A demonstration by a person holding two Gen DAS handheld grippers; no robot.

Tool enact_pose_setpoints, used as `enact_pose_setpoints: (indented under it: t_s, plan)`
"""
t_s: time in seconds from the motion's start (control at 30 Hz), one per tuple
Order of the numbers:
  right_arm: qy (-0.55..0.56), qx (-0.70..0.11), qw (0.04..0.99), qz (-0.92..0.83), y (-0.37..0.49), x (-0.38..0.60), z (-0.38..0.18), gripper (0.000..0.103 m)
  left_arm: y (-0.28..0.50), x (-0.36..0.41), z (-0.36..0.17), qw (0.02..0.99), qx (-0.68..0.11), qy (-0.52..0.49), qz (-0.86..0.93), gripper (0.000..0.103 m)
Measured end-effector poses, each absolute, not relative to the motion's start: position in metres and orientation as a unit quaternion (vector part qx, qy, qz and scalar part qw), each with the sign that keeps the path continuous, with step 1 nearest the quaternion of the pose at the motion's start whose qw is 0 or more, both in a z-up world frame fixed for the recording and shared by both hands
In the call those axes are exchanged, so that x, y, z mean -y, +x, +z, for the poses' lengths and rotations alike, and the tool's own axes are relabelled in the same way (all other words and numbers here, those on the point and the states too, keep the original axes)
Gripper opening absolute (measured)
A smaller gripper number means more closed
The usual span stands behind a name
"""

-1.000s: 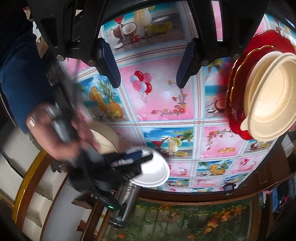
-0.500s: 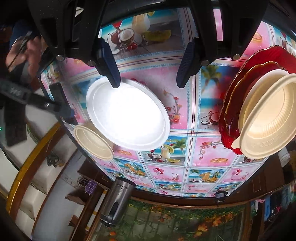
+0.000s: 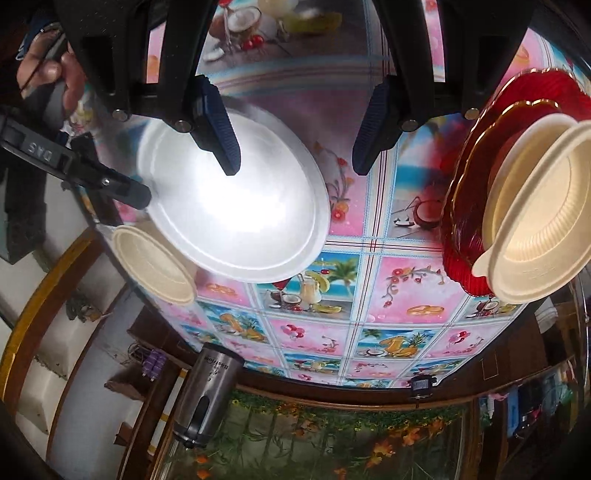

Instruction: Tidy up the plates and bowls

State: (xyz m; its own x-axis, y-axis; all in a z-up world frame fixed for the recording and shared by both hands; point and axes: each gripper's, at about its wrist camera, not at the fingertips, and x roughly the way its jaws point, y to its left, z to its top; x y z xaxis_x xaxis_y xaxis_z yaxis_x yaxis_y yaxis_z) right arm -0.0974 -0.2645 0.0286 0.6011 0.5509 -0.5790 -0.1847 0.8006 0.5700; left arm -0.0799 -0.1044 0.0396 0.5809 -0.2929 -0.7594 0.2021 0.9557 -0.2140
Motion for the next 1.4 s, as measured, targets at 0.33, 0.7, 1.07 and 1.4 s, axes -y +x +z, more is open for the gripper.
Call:
enact_pose_setpoints:
  t_s: [0.33, 0.7, 1.07, 1.4]
  plan:
    - [0.263, -0.409, 0.843, 0.232, -0.099, 0.261, 0.015, 0.014, -0.076, 0.123, 0.03, 0.887, -0.437, -0.013, -0.15, 0.027]
    - [0.237, -0.405, 0.855, 0.221, -0.104, 0.255, 0.019, 0.014, -0.081, 0.128, 0.021, 0.887, -0.439, -0.003, -0.146, 0.027]
    - [0.198, -0.392, 0.879, 0.187, -0.122, 0.251, 0.04, 0.014, -0.102, 0.134, 0.036, 0.894, -0.42, 0.001, -0.158, 0.031]
    - [0.207, -0.401, 0.875, 0.175, -0.128, 0.252, 0.038, 0.014, -0.106, 0.134, 0.036, 0.895, -0.413, -0.001, -0.169, 0.033]
